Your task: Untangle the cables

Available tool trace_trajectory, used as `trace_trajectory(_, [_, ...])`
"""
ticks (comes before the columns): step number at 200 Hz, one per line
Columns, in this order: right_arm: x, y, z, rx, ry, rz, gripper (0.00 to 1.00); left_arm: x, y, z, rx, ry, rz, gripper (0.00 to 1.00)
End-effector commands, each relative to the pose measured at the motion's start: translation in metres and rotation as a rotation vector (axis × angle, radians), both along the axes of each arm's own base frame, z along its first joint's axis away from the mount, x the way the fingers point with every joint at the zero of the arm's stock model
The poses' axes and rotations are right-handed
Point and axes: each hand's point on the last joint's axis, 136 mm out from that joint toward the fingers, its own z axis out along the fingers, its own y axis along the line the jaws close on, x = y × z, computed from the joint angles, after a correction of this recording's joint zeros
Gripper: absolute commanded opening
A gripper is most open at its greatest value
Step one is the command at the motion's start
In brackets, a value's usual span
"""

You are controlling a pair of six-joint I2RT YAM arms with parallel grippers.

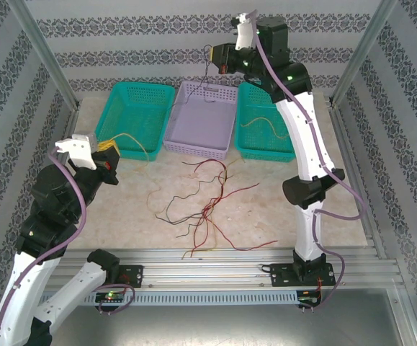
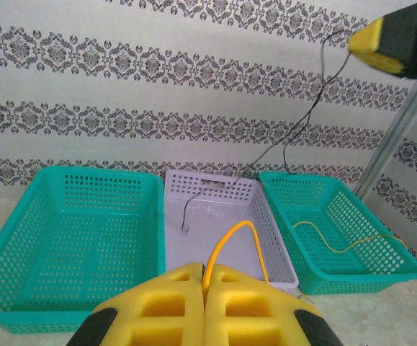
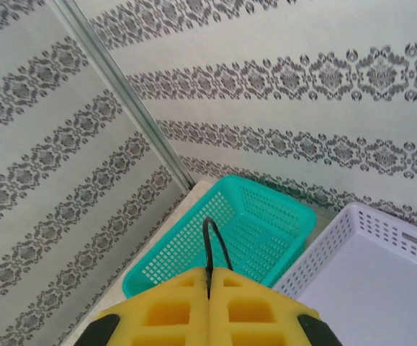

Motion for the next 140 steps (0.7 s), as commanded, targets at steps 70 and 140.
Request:
trace_trajectory(70, [0.056,0.031,-0.181,-0.107,0.335,0.083,0.0,-0.003,-0.009,0.007,-0.067,-0.024,-0.046,0.0])
trace_trajectory(140, [0.065,0.007,-0.273,-0.359,0.431,-0.068,0.0,0.005,-0.017,-0.007,-0.09,0.016,-0.067,0.0])
